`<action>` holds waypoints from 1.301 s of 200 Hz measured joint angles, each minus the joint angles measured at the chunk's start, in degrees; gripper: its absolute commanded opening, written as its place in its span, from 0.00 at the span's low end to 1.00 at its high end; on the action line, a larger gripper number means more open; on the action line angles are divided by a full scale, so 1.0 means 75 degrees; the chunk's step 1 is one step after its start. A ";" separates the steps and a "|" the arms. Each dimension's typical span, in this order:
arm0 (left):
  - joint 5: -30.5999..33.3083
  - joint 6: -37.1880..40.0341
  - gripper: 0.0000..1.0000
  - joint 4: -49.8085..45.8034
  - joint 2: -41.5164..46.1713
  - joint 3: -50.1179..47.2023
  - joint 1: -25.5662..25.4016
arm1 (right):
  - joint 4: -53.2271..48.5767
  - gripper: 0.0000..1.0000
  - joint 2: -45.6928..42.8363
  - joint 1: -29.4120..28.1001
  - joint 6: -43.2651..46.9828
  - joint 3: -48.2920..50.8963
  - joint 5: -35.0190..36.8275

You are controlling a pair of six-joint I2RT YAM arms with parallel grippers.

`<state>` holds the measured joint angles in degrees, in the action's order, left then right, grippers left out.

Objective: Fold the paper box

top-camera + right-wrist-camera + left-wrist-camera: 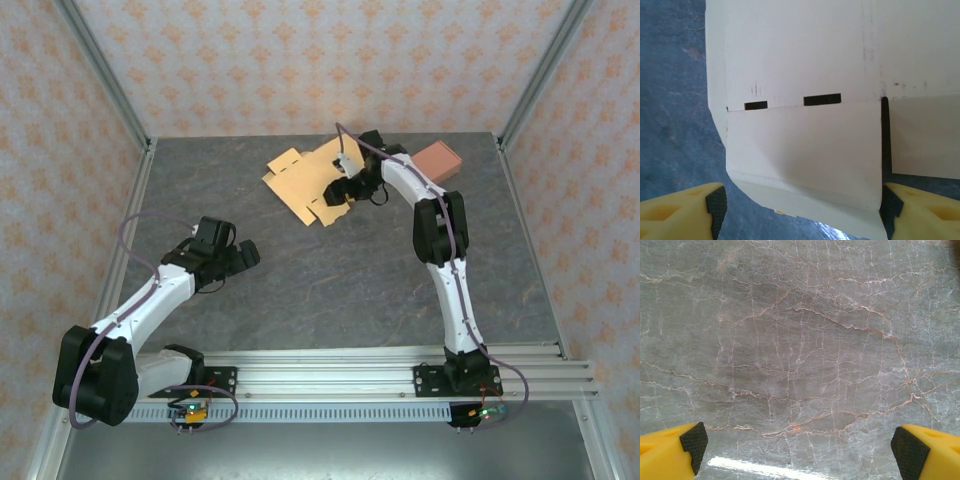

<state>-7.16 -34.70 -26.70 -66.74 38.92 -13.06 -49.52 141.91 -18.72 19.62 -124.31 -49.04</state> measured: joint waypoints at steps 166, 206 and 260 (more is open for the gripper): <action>-0.0192 -0.0096 0.98 0.0105 -0.0064 -0.0003 0.0000 | 0.1428 0.00 -0.0344 -0.0064 -0.0731 0.1996 -0.1973; -0.0271 -0.0207 0.98 0.0067 0.0035 0.0009 0.0000 | 0.1862 0.00 -0.1754 -0.0268 -0.0729 0.3305 -0.1437; -0.0621 -0.0539 0.99 0.0073 0.0455 0.0055 0.0000 | 0.2565 0.00 -0.4208 -0.0833 -0.0848 0.5225 -0.0562</action>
<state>-11.81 -38.74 -26.15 -63.33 39.33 -13.06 -30.28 110.34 -24.97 13.26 -85.12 -53.25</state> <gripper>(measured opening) 0.988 0.044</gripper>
